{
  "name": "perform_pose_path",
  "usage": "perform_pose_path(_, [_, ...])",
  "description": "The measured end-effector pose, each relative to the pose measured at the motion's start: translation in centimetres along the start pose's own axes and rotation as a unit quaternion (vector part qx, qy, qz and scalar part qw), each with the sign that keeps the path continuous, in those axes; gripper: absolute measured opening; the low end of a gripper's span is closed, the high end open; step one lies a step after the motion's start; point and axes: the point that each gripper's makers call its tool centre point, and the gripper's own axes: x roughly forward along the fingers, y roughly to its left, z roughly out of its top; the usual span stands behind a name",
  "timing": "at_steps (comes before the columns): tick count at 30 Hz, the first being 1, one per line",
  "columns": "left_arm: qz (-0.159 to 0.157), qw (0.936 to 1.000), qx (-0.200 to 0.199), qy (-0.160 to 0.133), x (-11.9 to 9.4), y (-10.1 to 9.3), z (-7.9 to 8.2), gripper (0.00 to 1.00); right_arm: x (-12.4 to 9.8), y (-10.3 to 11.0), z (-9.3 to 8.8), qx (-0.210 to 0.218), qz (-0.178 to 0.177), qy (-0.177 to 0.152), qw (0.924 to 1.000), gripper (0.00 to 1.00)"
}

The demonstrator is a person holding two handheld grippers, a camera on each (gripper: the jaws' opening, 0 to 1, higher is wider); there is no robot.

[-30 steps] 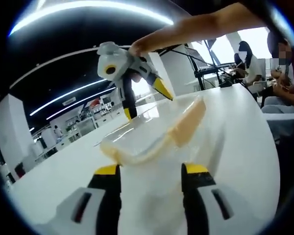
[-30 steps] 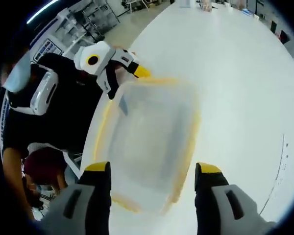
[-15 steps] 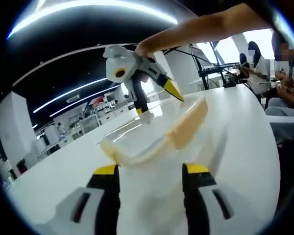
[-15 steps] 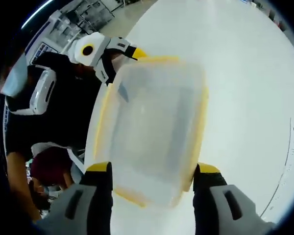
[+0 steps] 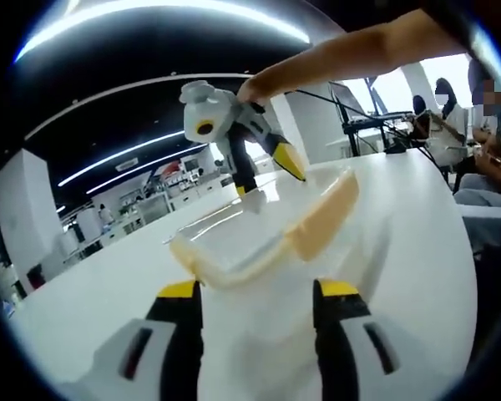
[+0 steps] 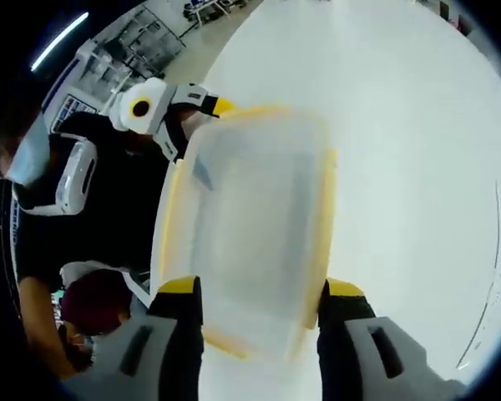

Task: Snap each plastic latch of the storage box into its locked position after aligning the lid with the box until every specified latch is closed and the lid sits flush.

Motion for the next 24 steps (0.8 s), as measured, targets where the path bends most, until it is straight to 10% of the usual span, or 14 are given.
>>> perform_pose_path(8, [-0.002,1.0,0.001,-0.005,-0.1,0.0,0.0,0.52,0.5,0.7,-0.1,0.003,0.008,-0.004,1.0,0.62])
perform_pose_path(19, [-0.021,0.9995,-0.012,-0.02,-0.1,0.1,0.1,0.53,1.9,1.9,0.8,-0.054,-0.02,-0.138,0.9887,0.88])
perform_pose_path(24, [-0.042,0.9984,-0.022,-0.031,-0.4,0.5,0.3,0.51,0.3,1.7,1.8,-0.101,-0.095,-0.194,0.9711,0.86])
